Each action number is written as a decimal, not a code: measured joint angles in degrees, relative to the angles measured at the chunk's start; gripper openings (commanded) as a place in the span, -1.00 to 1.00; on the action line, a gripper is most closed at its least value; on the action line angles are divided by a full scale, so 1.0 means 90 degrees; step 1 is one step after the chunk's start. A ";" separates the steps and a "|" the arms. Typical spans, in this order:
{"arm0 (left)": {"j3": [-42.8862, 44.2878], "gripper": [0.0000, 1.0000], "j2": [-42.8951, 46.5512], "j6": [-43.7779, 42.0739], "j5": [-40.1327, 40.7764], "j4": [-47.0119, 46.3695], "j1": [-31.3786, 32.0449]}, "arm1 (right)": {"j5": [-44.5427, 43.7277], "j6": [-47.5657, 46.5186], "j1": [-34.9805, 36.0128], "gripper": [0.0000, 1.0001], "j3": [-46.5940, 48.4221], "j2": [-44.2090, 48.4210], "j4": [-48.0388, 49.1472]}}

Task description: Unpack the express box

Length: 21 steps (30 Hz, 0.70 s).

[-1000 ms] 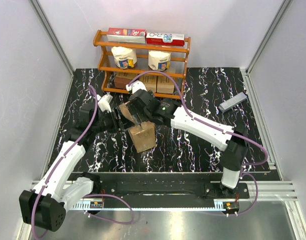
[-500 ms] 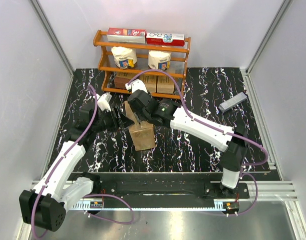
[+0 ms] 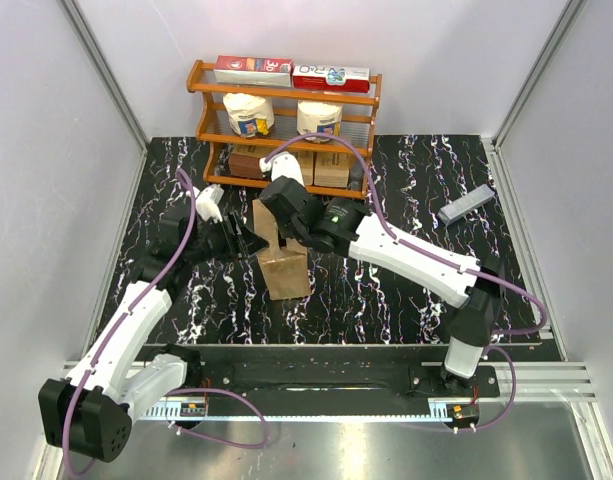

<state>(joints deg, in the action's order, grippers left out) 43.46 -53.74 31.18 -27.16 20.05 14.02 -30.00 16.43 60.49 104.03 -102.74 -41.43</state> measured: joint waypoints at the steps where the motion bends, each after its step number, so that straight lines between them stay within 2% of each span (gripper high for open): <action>1: 0.0000 0.21 0.0000 -0.0012 0.0002 -0.0002 0.0000 | -0.0063 0.0022 0.0000 -0.34 0.0000 0.0058 -0.0002; 9: 0.0002 0.28 0.0007 -0.0061 0.0022 0.0015 -0.0012 | -0.0583 0.0061 -0.0160 -0.33 -0.0015 0.0347 -0.0211; 21: 0.0141 0.39 0.0010 -0.0206 0.0022 0.0177 -0.0017 | -0.0957 0.0386 -0.0355 -0.16 -0.0556 0.0639 -0.0359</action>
<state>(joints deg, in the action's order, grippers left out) 44.73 -53.65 29.32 -26.96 21.65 13.87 -38.61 19.90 57.30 99.02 -96.99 -44.66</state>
